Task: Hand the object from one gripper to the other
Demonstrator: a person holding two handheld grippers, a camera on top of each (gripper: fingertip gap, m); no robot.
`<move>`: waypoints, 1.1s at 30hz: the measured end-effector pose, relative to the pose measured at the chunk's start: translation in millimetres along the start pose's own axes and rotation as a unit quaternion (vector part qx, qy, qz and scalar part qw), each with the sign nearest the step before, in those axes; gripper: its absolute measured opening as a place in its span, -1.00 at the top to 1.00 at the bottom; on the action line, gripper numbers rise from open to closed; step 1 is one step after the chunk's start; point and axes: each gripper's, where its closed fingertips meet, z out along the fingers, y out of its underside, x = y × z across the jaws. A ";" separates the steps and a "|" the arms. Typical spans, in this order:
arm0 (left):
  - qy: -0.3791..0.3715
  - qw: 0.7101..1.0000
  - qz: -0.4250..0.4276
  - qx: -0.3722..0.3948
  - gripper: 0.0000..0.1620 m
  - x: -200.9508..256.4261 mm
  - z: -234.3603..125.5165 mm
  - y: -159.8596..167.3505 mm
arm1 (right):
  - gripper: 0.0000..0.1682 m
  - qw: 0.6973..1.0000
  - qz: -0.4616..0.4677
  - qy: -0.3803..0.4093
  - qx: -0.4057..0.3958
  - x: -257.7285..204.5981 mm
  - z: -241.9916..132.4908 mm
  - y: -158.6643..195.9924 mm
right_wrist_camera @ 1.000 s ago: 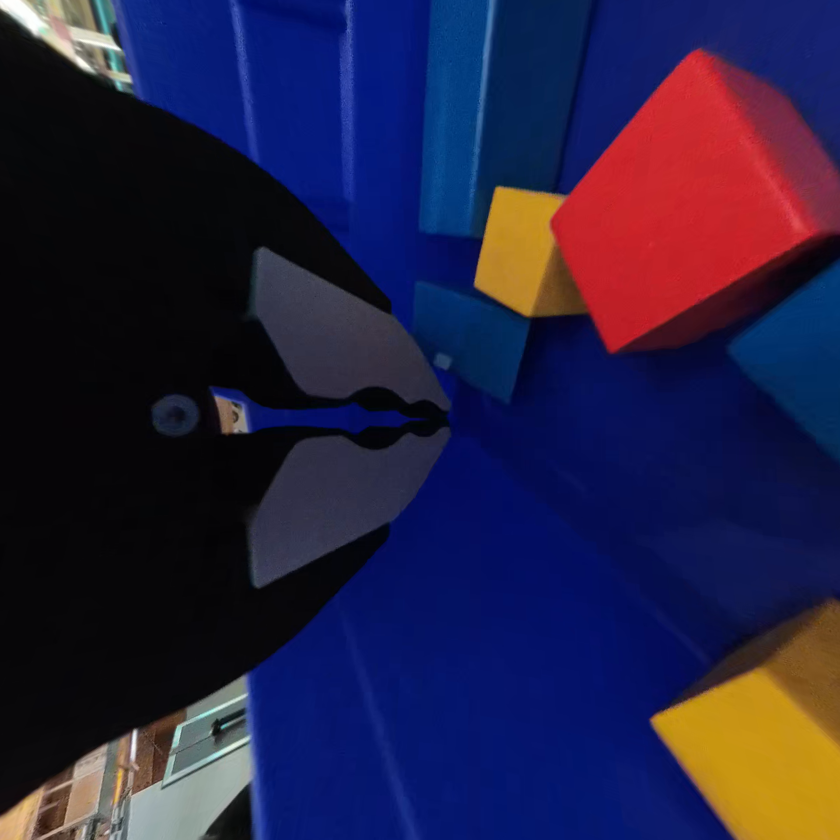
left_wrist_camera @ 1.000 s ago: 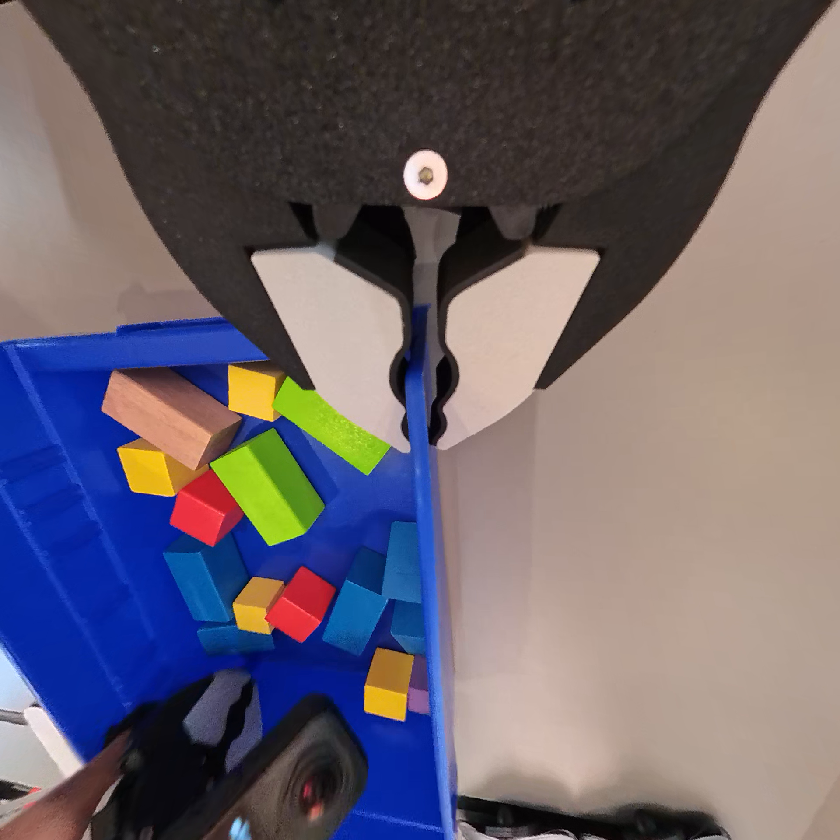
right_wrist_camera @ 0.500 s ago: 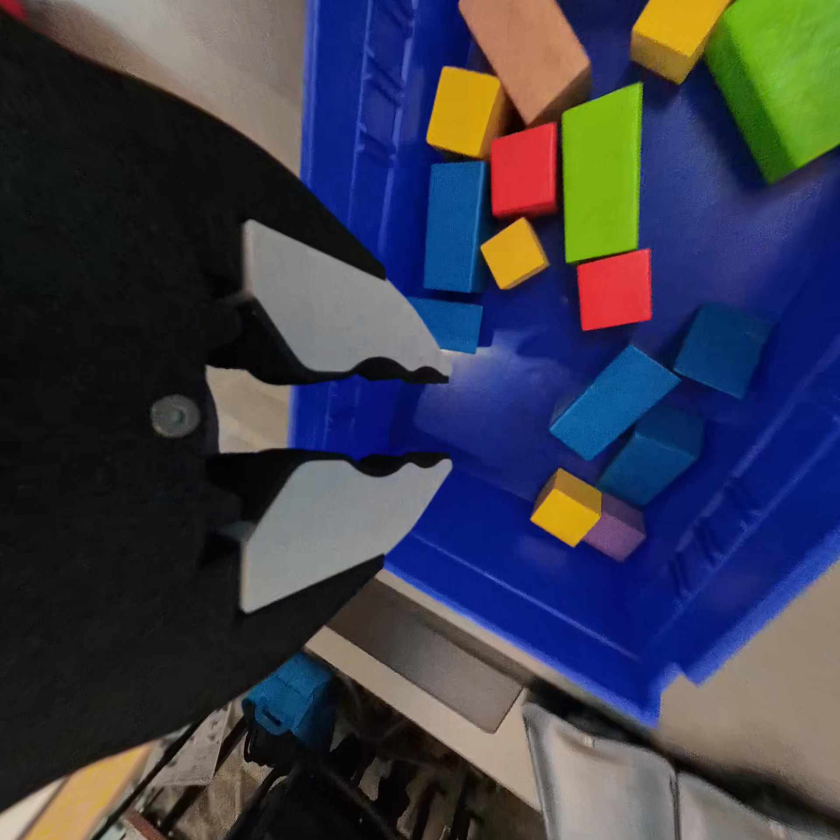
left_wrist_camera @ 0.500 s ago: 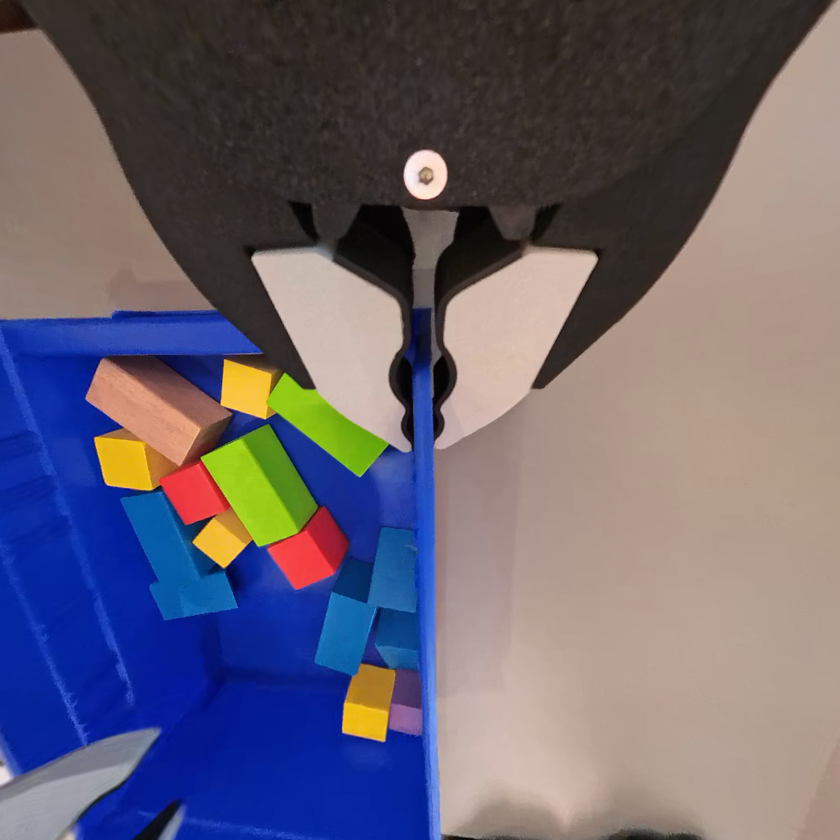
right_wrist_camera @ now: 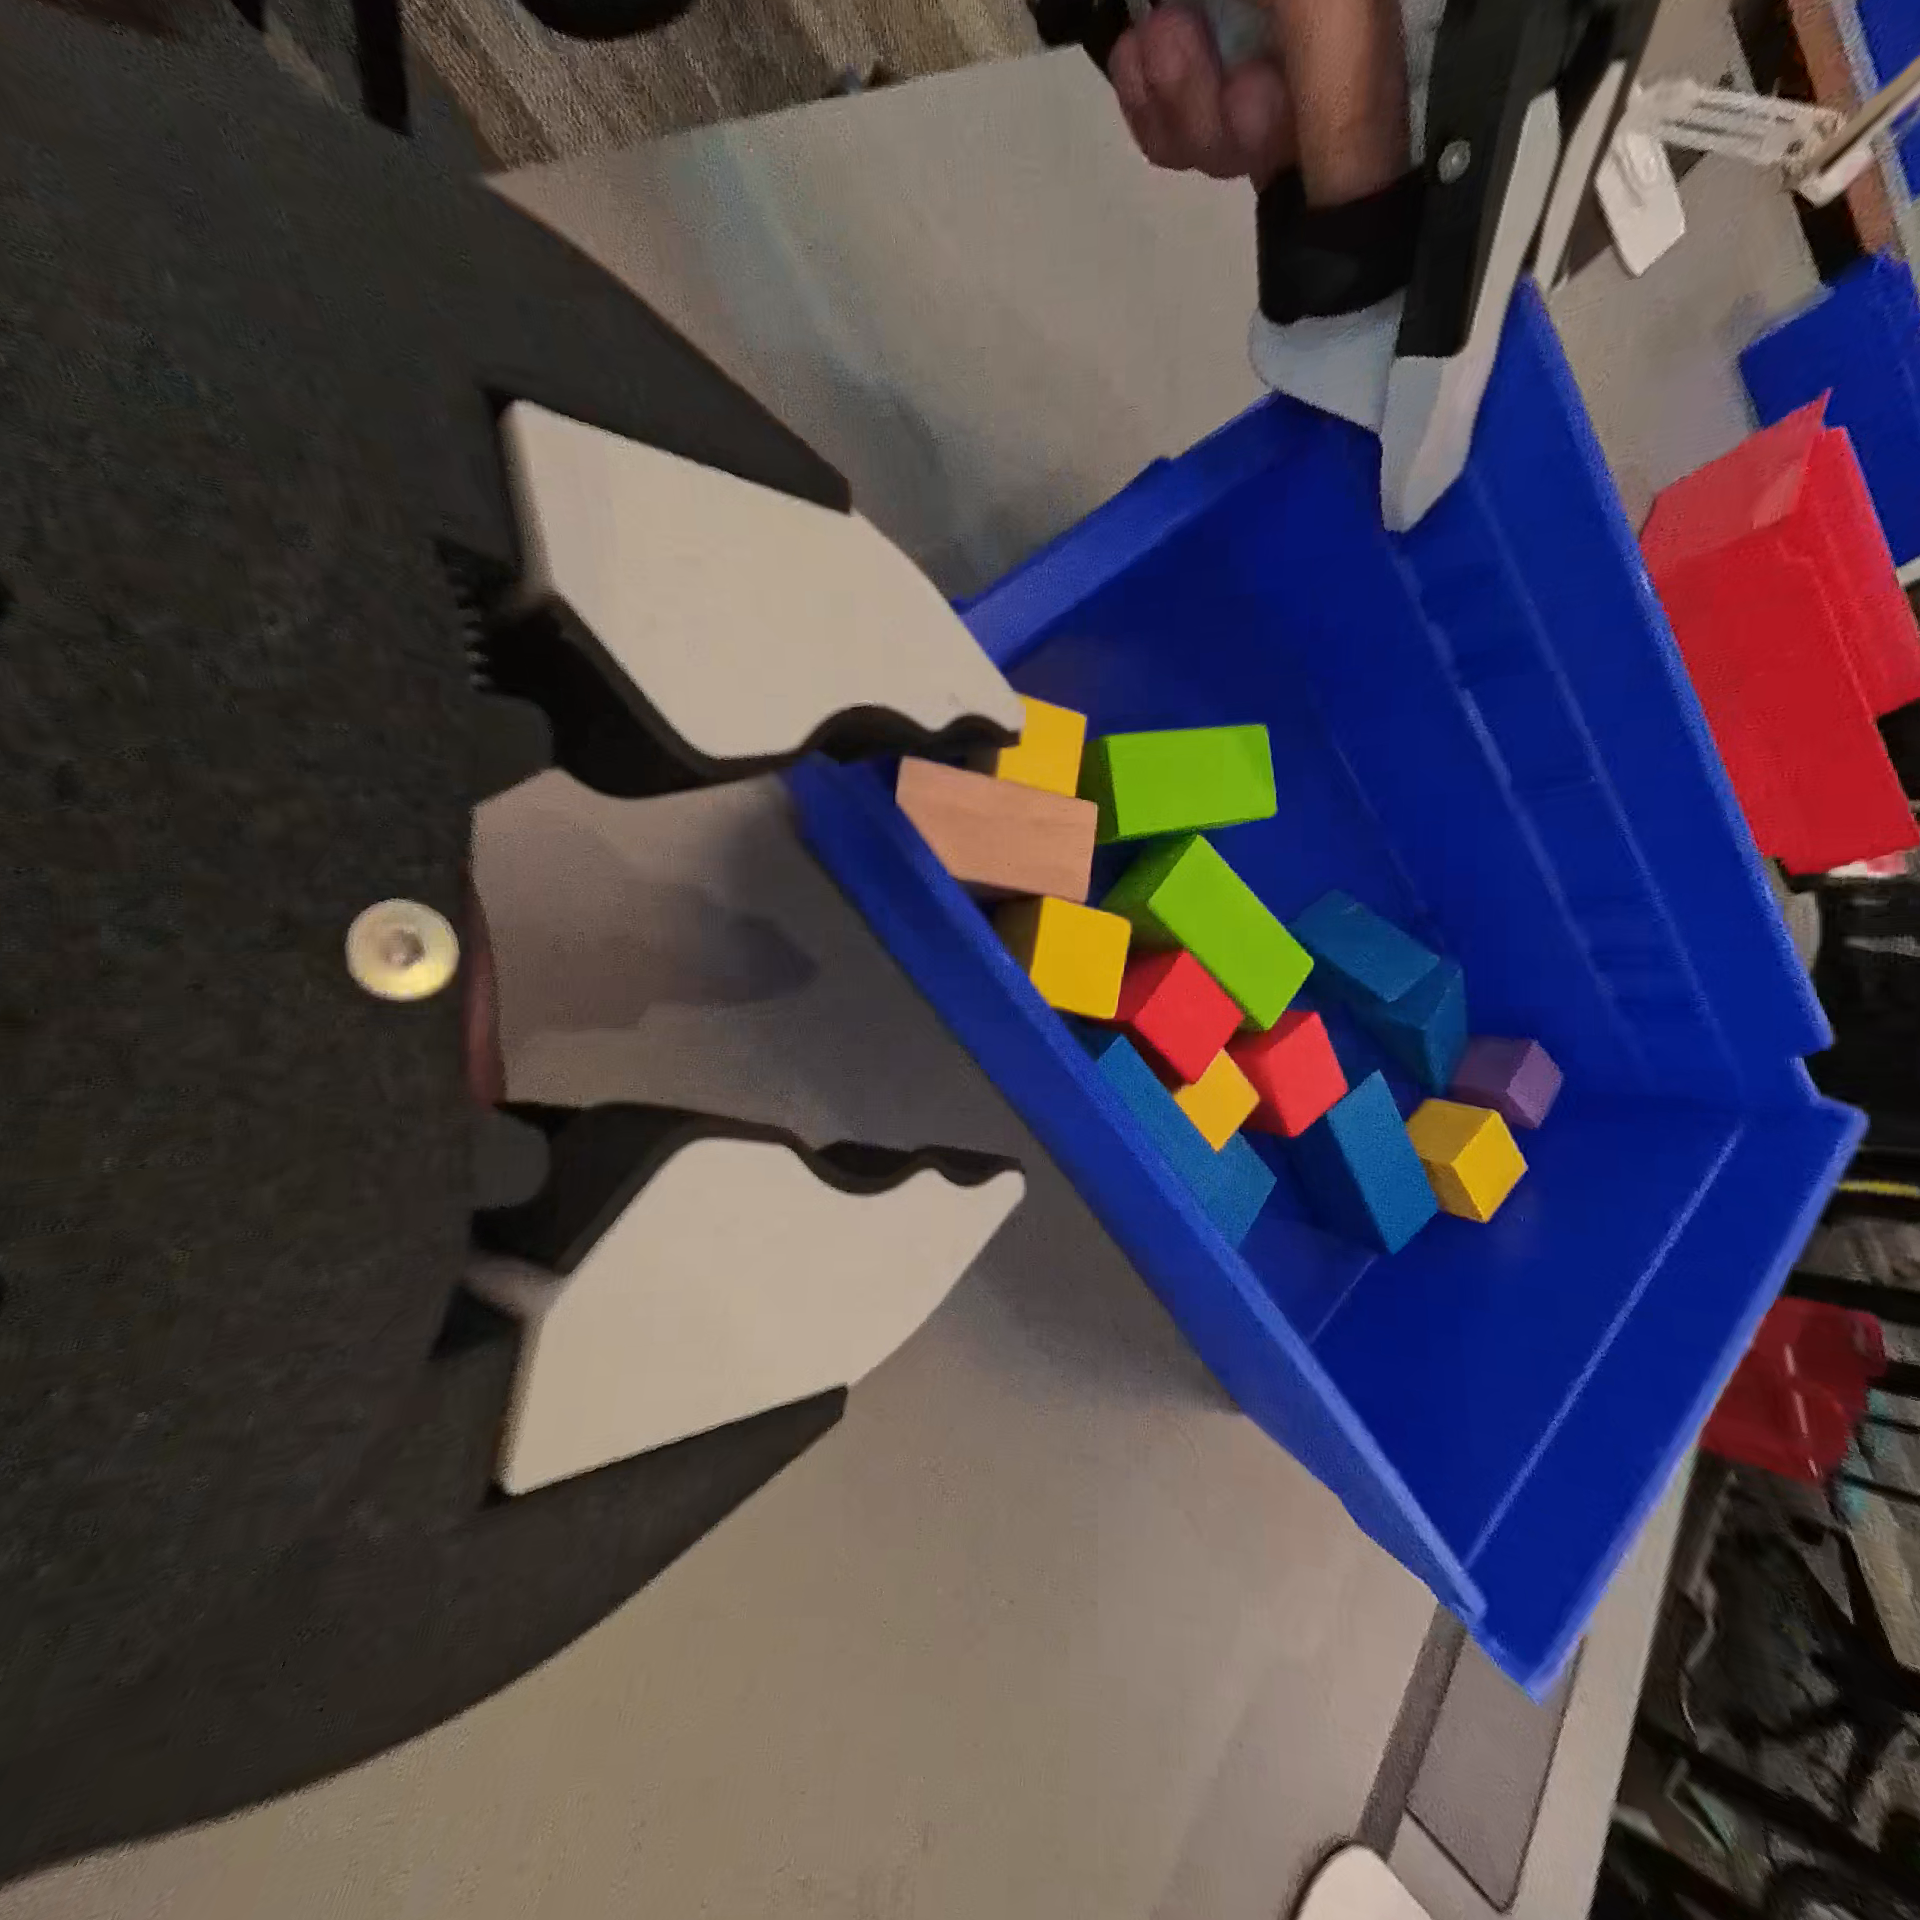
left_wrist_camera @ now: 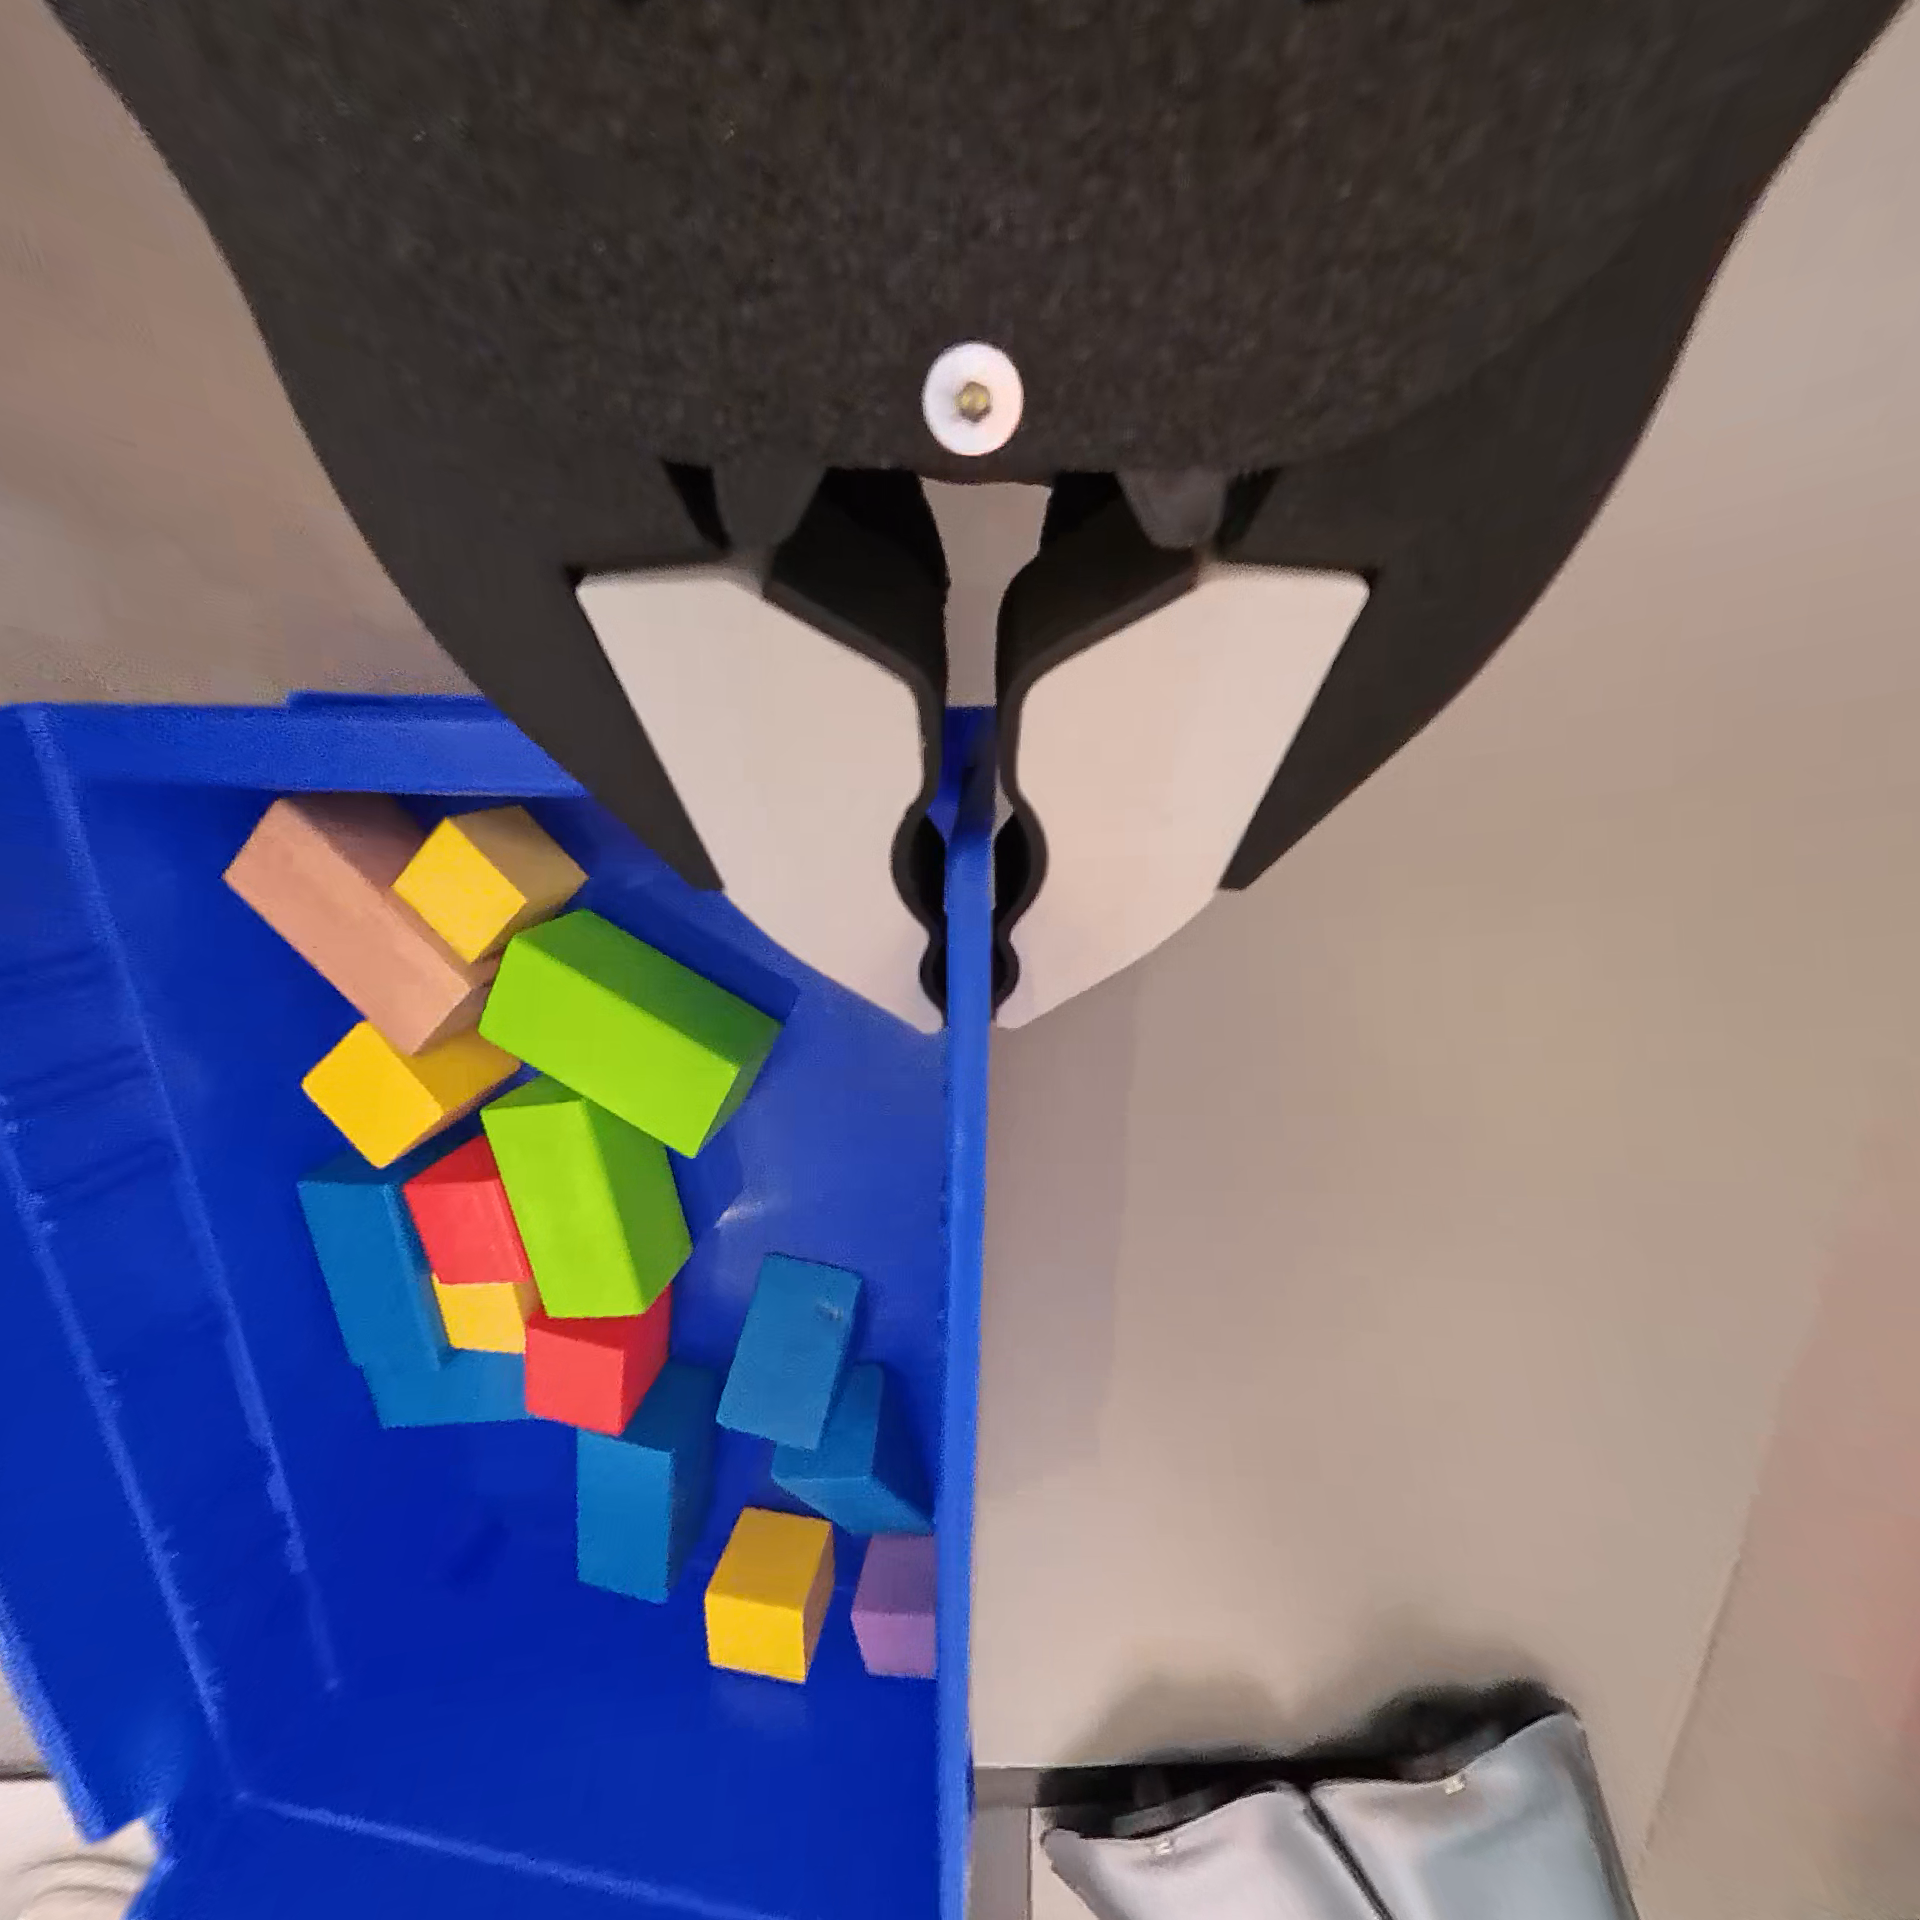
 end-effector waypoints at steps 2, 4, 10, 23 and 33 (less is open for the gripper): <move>0.010 1.000 -0.017 -0.003 0.95 2.3 -1.6 9.6 | 0.18 1.000 0.000 0.010 -0.005 -14.0 8.9 5.1; 0.016 0.999 -0.048 -0.015 0.96 -1.9 2.5 26.9 | 0.23 1.000 0.007 0.013 0.002 -25.1 11.2 8.3; 0.005 0.997 -0.073 0.002 0.97 -3.3 -0.7 44.5 | 0.71 0.990 -0.043 0.128 -0.049 -16.3 26.7 23.0; -0.011 0.995 -0.087 0.039 0.98 -18.5 -9.6 51.8 | 0.89 0.979 -0.054 0.192 -0.041 -23.8 34.0 -6.2; -0.032 0.982 -0.075 0.168 0.97 -15.7 -34.6 14.1 | 0.93 0.960 -0.114 0.241 0.083 -23.1 7.9 -56.9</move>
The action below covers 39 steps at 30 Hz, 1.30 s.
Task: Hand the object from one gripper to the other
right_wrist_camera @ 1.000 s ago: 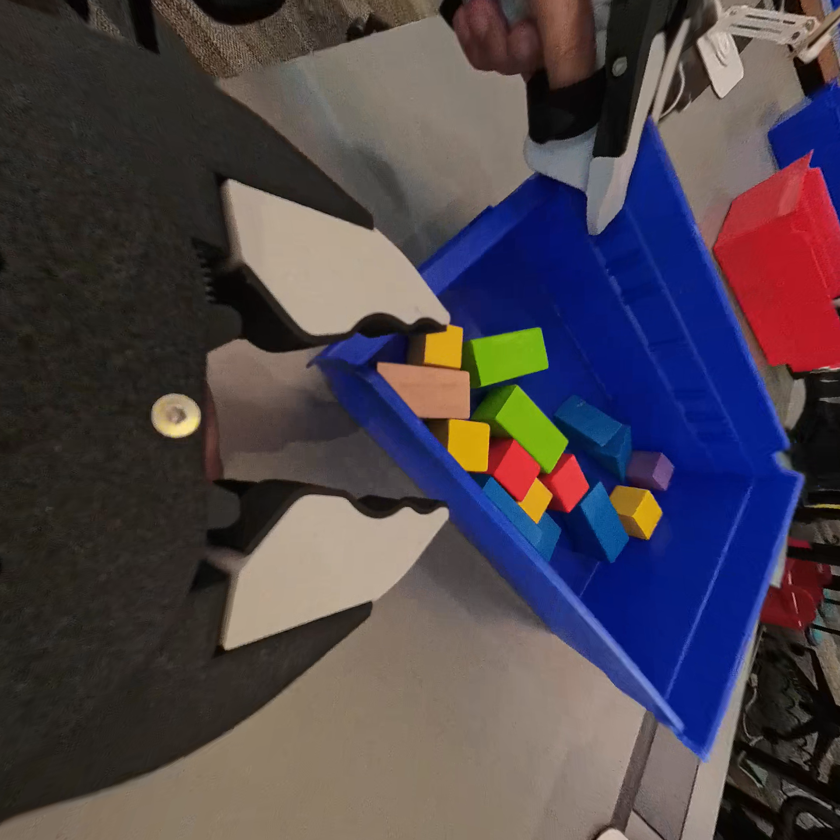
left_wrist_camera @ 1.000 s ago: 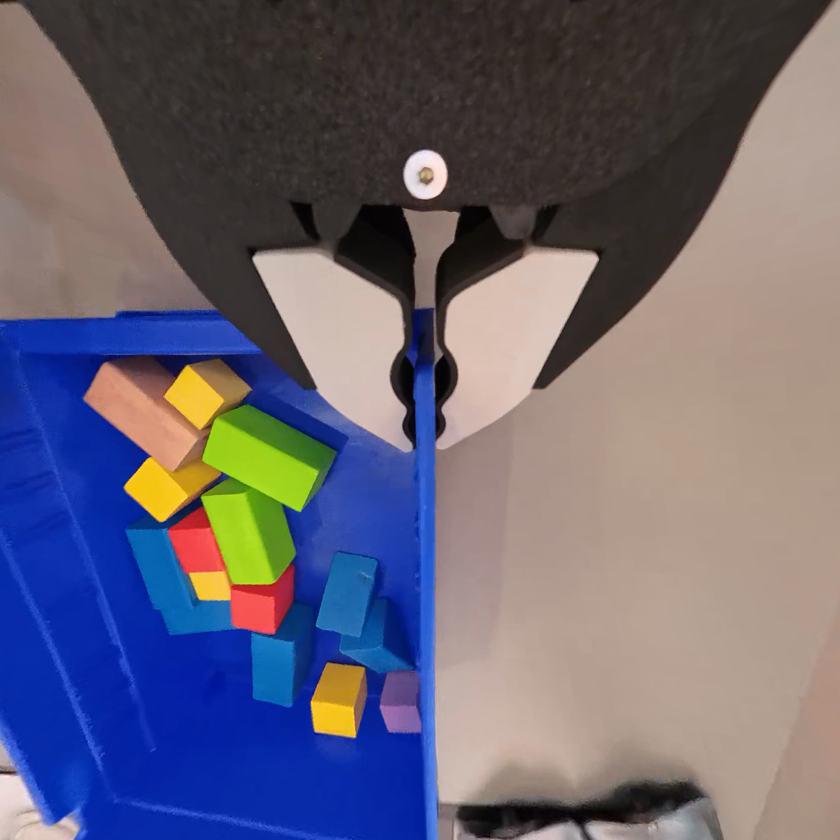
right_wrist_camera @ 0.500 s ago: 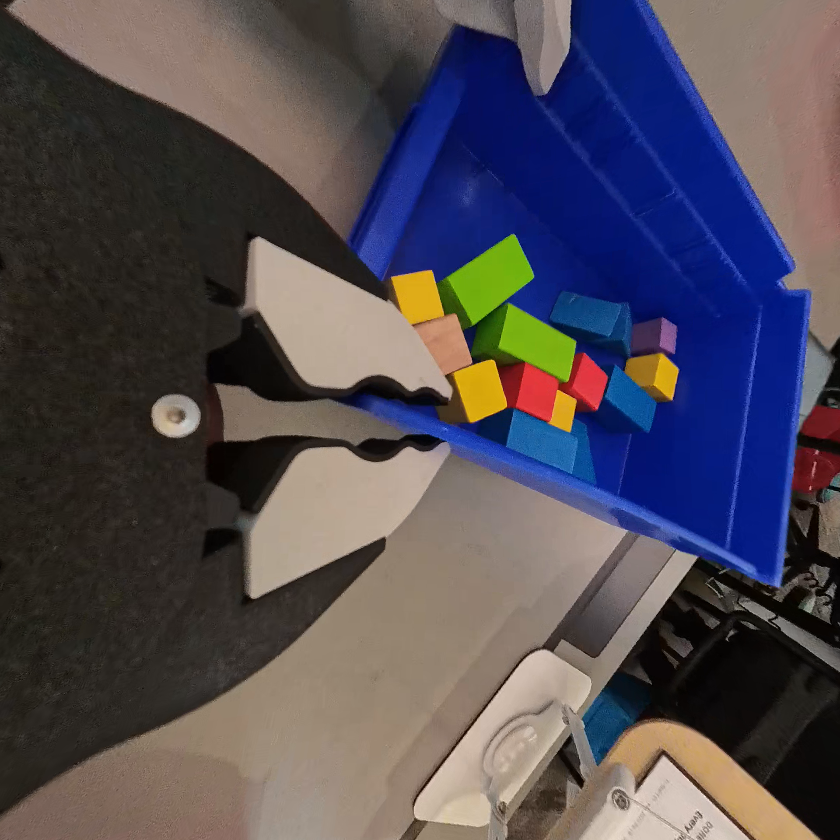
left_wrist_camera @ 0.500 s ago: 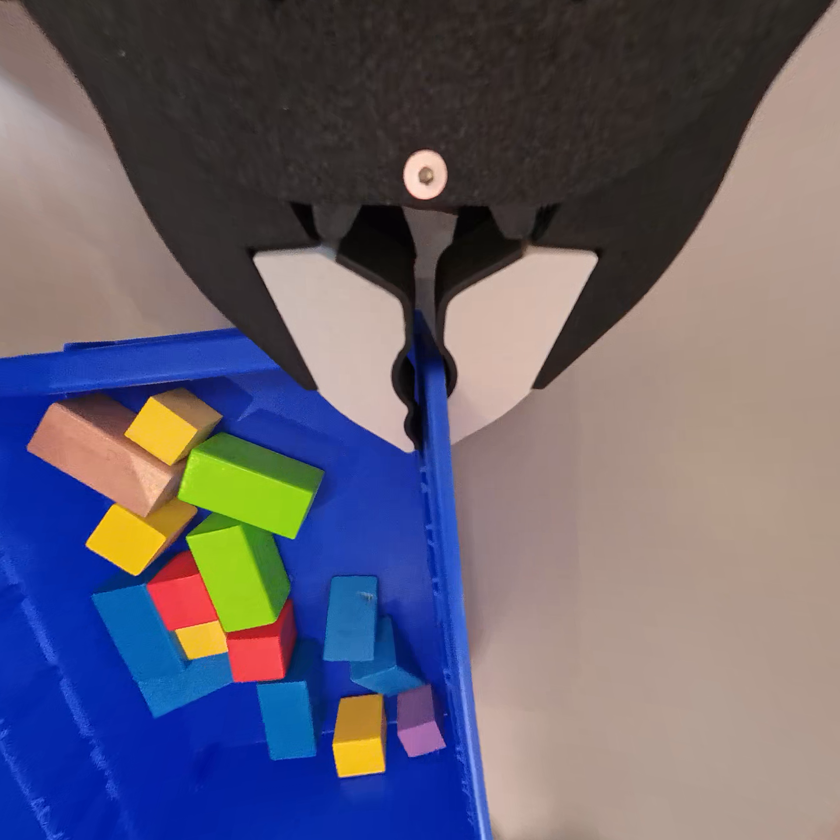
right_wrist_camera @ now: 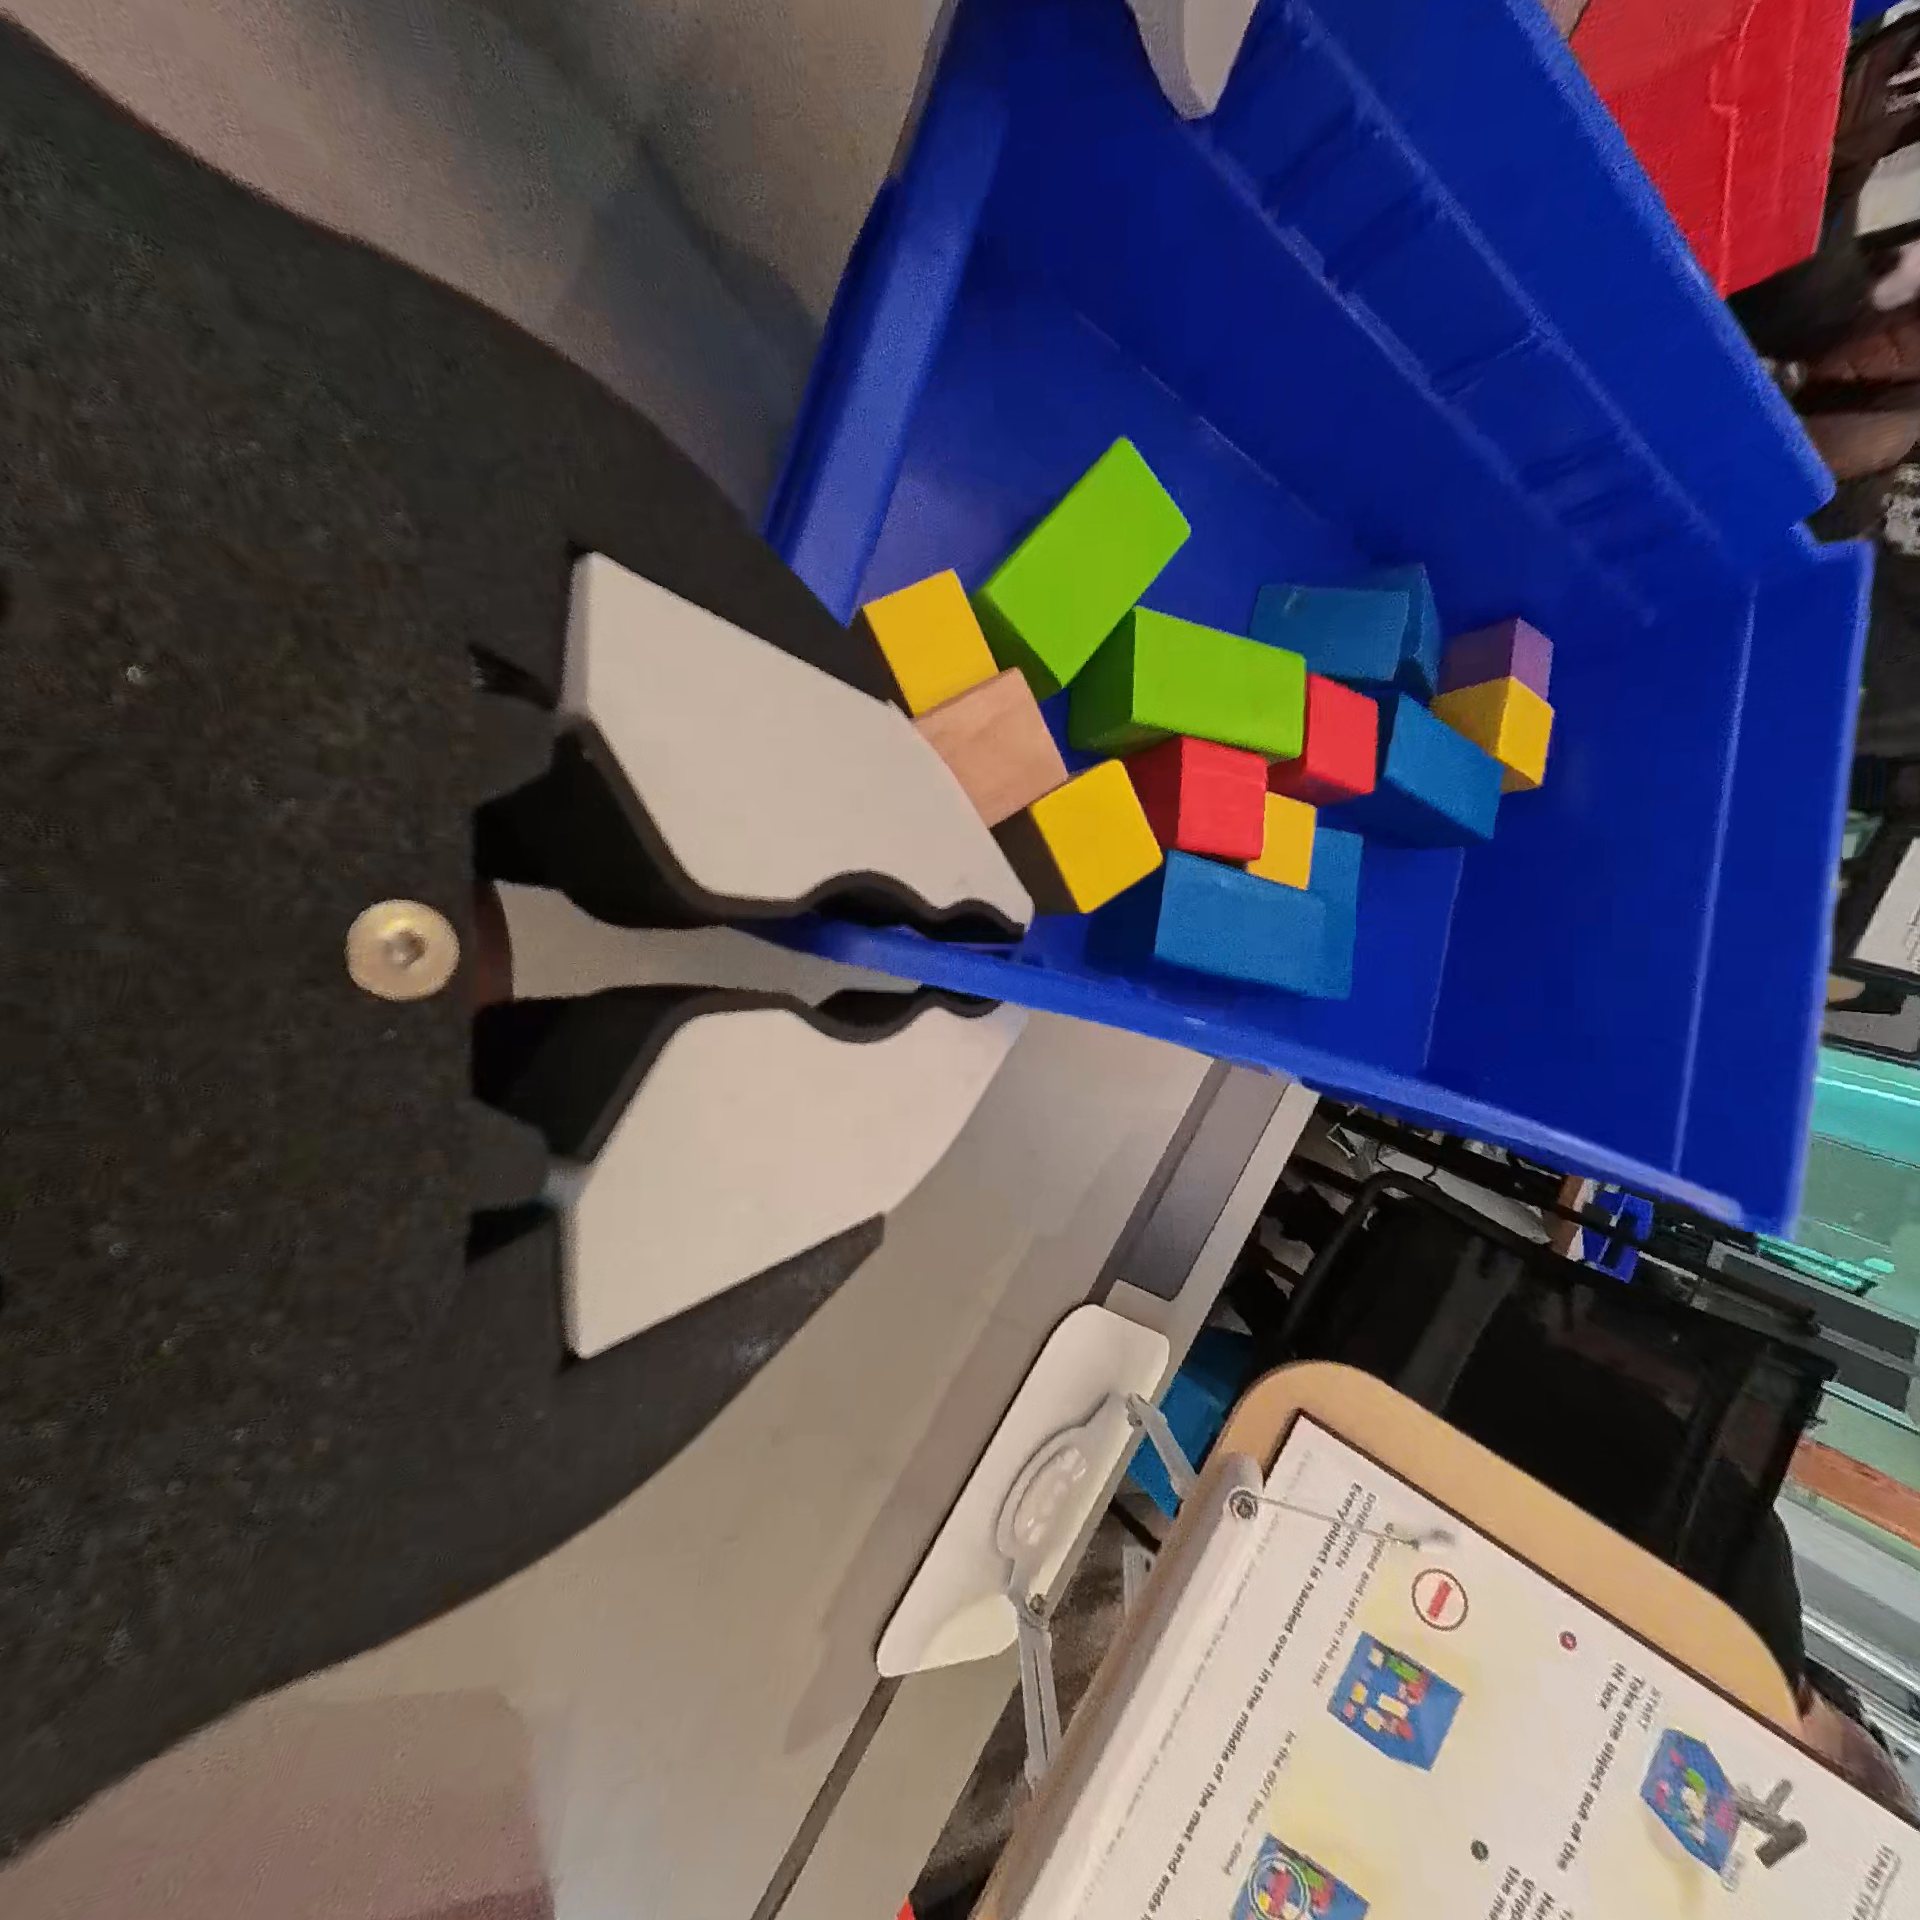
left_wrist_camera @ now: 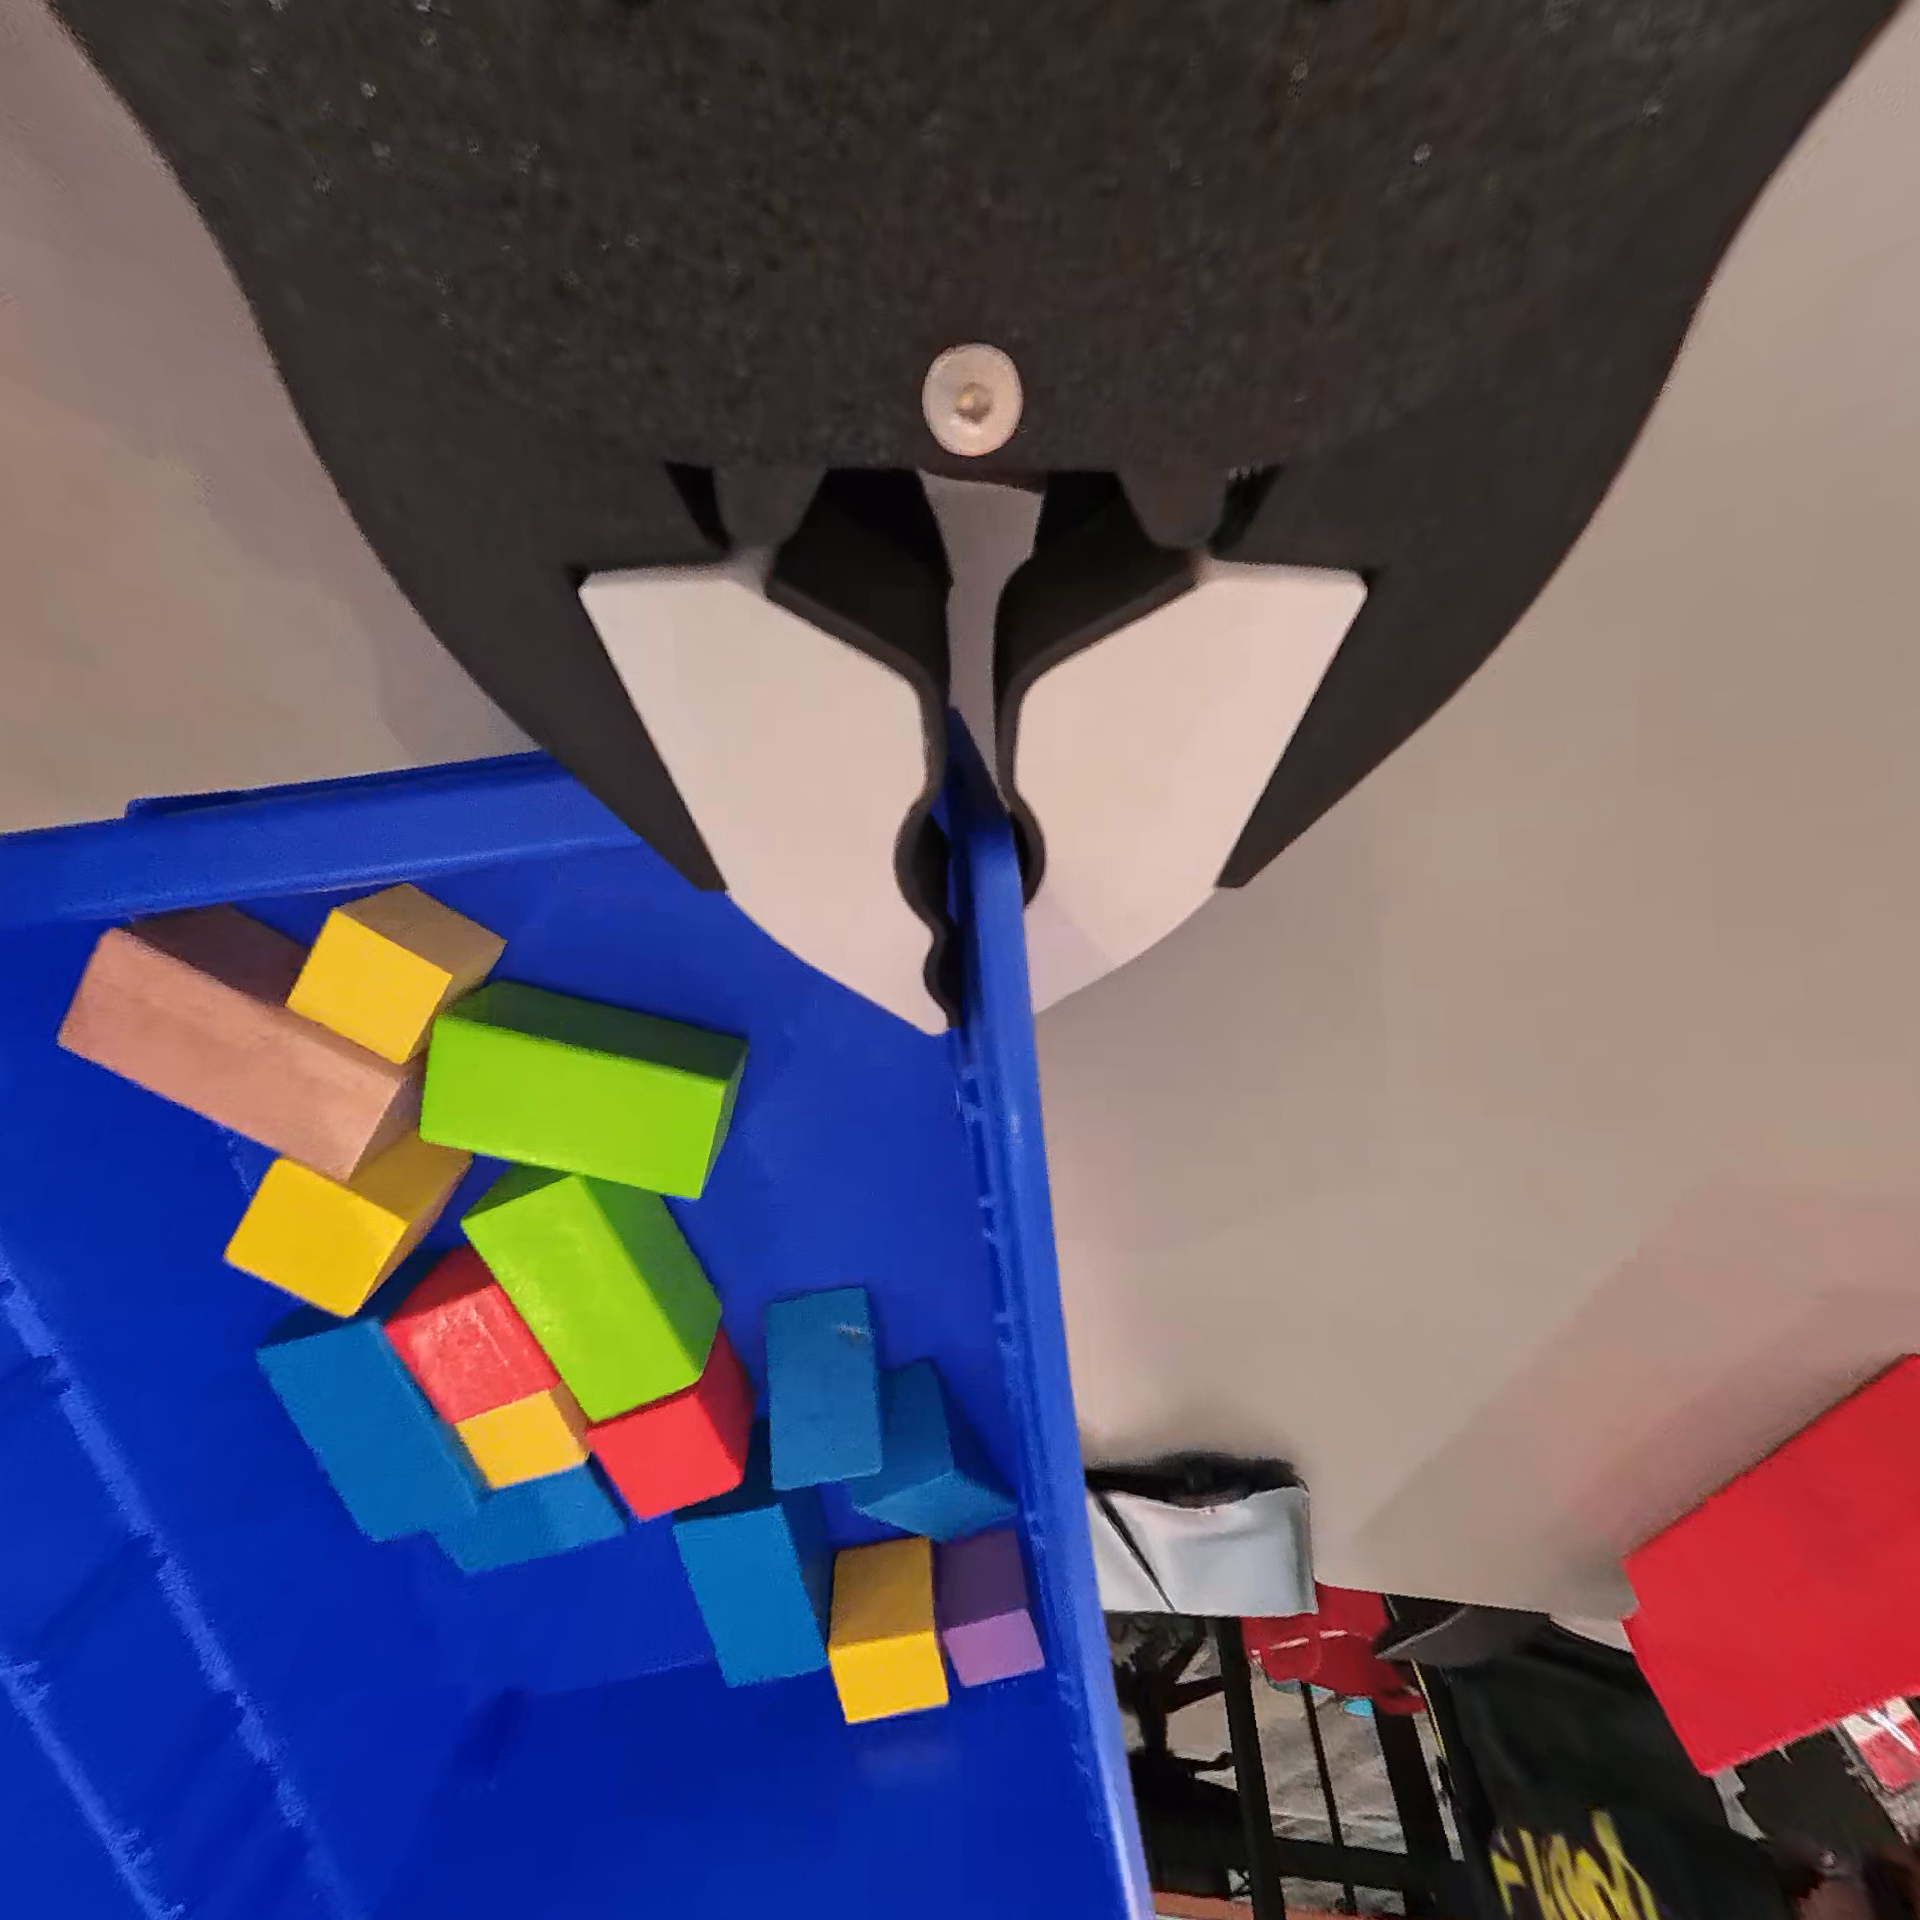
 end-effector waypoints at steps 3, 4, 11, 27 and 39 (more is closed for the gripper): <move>-0.005 1.000 0.013 -0.019 0.98 2.4 4.3 2.7 | 0.93 0.999 0.023 -0.003 -0.026 0.8 4.7 13.6; -0.005 1.000 0.005 -0.027 0.98 -0.6 7.9 6.0 | 0.92 0.999 0.020 -0.003 -0.028 -2.8 6.2 14.6; -0.020 0.995 0.057 -0.083 0.99 13.1 21.2 -5.8 | 0.92 0.993 0.084 -0.012 -0.081 12.0 19.1 40.3; -0.031 0.990 0.062 -0.122 0.99 -3.7 28.4 -0.3 | 0.91 0.988 0.099 -0.038 -0.110 -5.6 34.1 50.3; -0.042 0.986 0.007 -0.159 0.99 -27.5 32.1 -0.3 | 0.90 0.983 0.073 -0.069 -0.151 -19.6 54.2 30.5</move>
